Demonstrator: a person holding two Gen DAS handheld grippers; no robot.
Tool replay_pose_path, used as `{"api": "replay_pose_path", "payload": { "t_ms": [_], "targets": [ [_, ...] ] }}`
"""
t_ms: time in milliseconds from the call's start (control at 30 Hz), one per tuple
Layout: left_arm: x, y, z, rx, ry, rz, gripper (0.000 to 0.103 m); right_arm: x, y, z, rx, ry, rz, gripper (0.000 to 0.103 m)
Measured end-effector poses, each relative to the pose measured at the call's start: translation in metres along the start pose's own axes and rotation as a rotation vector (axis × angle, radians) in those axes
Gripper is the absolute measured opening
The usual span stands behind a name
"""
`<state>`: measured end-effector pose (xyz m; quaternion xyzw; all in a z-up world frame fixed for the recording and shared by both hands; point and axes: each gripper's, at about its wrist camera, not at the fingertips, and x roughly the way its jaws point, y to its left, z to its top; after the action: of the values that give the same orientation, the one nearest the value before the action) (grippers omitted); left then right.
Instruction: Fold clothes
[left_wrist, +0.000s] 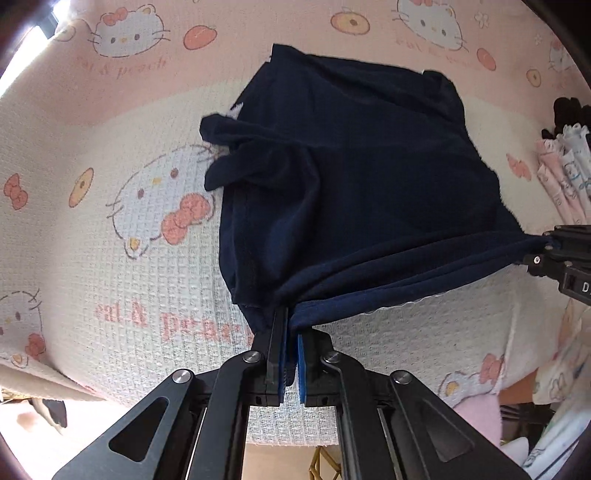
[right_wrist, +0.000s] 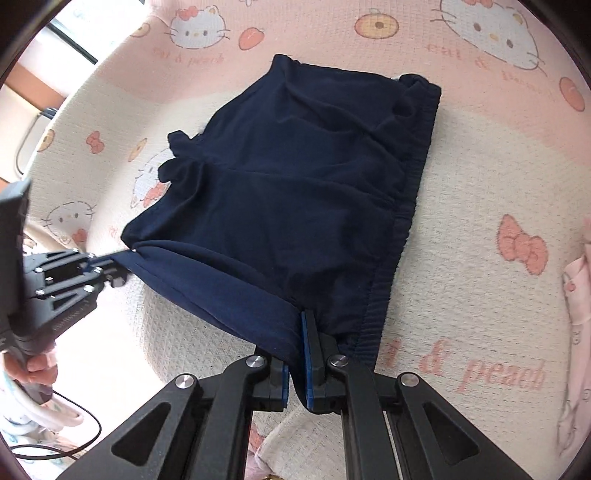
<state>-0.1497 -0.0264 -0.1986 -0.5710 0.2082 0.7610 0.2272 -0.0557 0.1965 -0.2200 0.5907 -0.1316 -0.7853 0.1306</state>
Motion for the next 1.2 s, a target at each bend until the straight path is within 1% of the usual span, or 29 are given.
{"api": "replay_pose_path", "payload": {
  "t_ms": [67,233,267,300,367,467,533,633,967,1067,1200],
  "targets": [
    [-0.007,0.002,0.004,0.005,-0.019,-0.003,0.002,-0.004,0.003,0.006,-0.003,-0.003,0.001,0.006],
    [-0.019,0.006,0.014,0.024,-0.057,0.023,0.002,-0.008,0.0,0.021,0.006,-0.004,-0.007,0.006],
    [-0.018,0.008,0.019,0.022,-0.06,0.021,0.002,-0.008,-0.001,0.023,0.006,-0.004,-0.013,0.006],
    [-0.015,0.013,0.031,0.024,-0.062,0.02,0.002,-0.008,-0.001,0.025,0.007,-0.004,-0.012,0.006],
    [-0.018,0.017,0.038,0.023,-0.072,0.026,0.002,-0.009,-0.002,0.028,0.014,-0.004,-0.003,0.006],
    [-0.022,0.015,0.05,0.032,-0.093,0.036,0.002,-0.015,-0.003,0.032,0.009,-0.016,-0.015,0.006],
    [-0.028,0.011,0.057,0.04,-0.106,0.035,0.002,-0.017,-0.005,0.038,0.009,-0.02,-0.007,0.006],
    [-0.029,0.005,0.074,0.049,-0.124,0.042,0.002,-0.022,-0.01,0.049,0.028,-0.032,0.003,0.006],
    [-0.032,0.002,0.111,0.079,-0.167,0.093,0.002,-0.03,-0.014,0.082,0.023,-0.043,-0.031,0.006],
    [-0.034,0.003,0.122,0.082,-0.175,0.097,0.002,-0.032,-0.015,0.089,0.028,-0.043,-0.038,0.006],
    [-0.034,0.003,0.138,0.097,-0.189,0.098,0.002,-0.032,-0.009,0.101,0.016,-0.037,-0.071,0.006]
  ]
}}
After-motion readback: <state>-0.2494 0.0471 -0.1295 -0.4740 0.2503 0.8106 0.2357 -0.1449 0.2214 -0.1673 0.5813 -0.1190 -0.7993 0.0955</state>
